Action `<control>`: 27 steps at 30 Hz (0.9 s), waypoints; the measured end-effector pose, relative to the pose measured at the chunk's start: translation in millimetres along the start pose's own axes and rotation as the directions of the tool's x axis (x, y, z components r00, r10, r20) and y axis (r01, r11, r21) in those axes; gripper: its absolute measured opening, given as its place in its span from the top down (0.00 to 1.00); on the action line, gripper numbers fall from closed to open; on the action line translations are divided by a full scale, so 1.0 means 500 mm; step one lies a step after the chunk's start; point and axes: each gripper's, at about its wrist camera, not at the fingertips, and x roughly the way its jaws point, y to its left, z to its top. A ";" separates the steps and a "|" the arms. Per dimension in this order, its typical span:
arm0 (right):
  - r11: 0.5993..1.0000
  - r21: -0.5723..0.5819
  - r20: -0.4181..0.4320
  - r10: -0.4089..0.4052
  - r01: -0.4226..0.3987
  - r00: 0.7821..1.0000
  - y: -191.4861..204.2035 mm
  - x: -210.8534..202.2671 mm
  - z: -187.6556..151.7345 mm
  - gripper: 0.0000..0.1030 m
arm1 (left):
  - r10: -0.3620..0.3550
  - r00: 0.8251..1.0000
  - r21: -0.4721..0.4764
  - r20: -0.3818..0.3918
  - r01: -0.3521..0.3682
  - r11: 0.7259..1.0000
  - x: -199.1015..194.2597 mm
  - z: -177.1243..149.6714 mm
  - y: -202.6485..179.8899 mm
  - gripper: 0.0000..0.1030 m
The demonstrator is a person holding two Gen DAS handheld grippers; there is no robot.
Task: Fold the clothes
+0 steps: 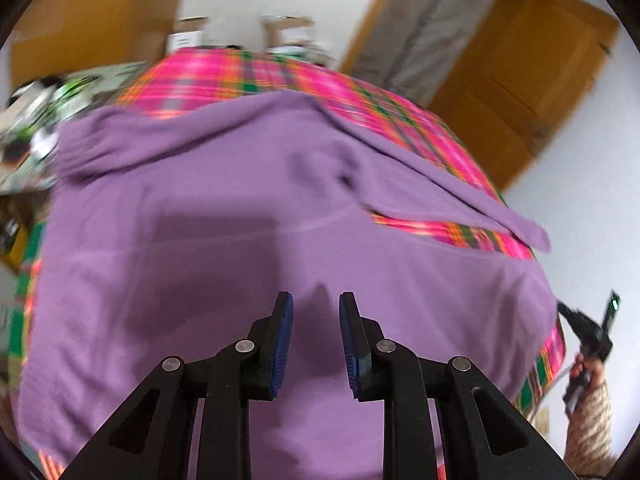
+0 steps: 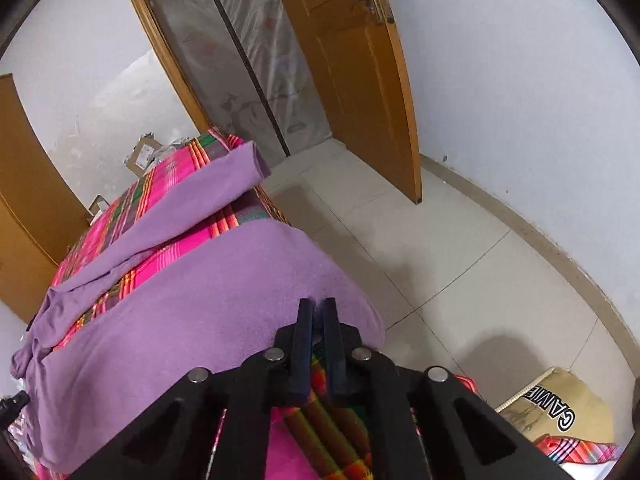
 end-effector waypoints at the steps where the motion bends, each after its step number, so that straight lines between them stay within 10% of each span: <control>1: 1.000 -0.007 0.022 -0.011 0.011 1.000 0.002 -0.012 0.001 0.96 | 0.006 1.000 -0.022 0.004 -0.006 1.000 -0.004 -0.002 0.014 0.76; 19: 0.982 0.017 0.035 -0.190 0.189 0.981 0.003 -0.049 -0.007 0.92 | 0.077 0.997 -0.204 0.011 -0.074 0.976 -0.035 -0.040 0.157 0.76; 27: 0.984 -0.153 0.081 -0.084 0.096 0.993 0.149 -0.079 -0.020 0.89 | 0.115 0.993 -0.243 0.018 -0.107 0.964 -0.076 -0.064 0.205 0.76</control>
